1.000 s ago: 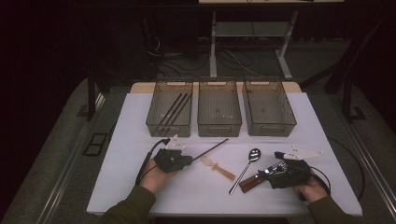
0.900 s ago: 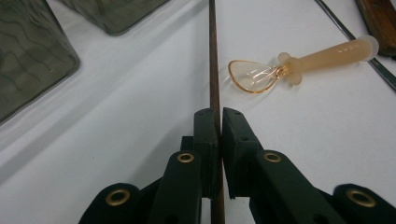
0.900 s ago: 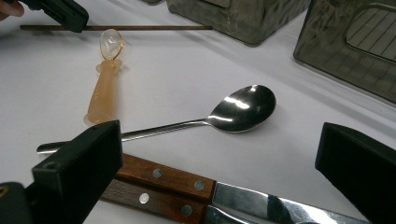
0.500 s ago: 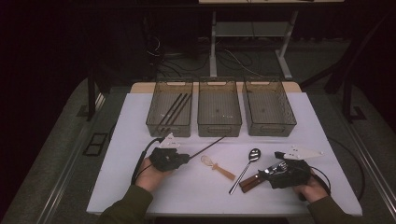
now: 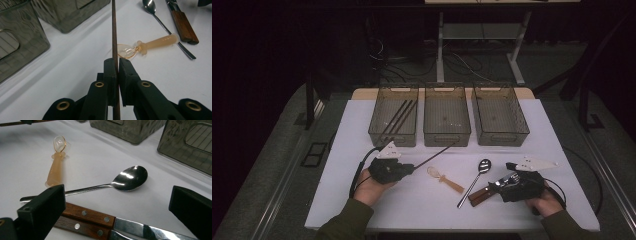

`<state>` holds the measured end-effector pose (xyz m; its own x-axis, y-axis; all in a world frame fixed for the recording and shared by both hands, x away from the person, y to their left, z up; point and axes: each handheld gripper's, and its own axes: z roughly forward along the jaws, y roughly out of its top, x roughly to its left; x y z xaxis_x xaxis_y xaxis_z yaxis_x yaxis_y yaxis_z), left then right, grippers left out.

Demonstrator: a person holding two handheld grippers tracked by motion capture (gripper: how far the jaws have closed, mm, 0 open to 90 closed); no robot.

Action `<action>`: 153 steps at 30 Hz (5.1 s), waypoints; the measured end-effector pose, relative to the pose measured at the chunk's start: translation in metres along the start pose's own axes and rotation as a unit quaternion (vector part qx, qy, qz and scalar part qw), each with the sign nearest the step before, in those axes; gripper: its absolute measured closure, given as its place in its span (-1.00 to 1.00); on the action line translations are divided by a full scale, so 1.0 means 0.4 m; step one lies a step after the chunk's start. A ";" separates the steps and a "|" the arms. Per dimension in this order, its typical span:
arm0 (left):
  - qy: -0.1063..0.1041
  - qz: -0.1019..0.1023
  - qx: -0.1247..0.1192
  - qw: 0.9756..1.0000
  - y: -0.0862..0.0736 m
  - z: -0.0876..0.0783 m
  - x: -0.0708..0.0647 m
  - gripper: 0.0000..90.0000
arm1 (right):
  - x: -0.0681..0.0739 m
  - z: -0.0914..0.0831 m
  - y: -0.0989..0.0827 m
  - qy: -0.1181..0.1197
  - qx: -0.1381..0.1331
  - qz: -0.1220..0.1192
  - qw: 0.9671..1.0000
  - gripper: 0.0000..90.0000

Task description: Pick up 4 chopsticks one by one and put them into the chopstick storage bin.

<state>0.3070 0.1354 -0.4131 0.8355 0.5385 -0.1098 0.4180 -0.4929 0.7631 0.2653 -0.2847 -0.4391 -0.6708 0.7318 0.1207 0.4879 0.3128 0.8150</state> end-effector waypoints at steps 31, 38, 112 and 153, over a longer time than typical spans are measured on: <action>0.037 -0.037 -0.049 0.997 -0.011 -0.087 0.063 0.88 | -0.001 0.000 0.000 0.001 -0.001 0.000 1.000 -0.98; 0.053 -0.049 -0.054 0.996 -0.011 -0.104 0.084 0.88 | 0.000 0.000 0.000 0.001 -0.001 0.000 1.000 -0.98; 0.171 -0.150 0.029 0.973 0.196 0.037 0.428 0.20 | 0.001 0.000 0.004 0.008 -0.006 0.004 1.000 -0.98; 0.045 -0.038 -0.033 0.998 0.101 -0.023 0.150 -1.00 | 0.002 0.004 0.003 0.005 -0.005 0.004 1.000 -0.98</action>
<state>0.3708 0.1542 -0.3828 0.7652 0.6337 -0.1133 0.4521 -0.4037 0.7954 0.2663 -0.2829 -0.4388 -0.6715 0.7289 0.1332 0.4888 0.3007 0.8190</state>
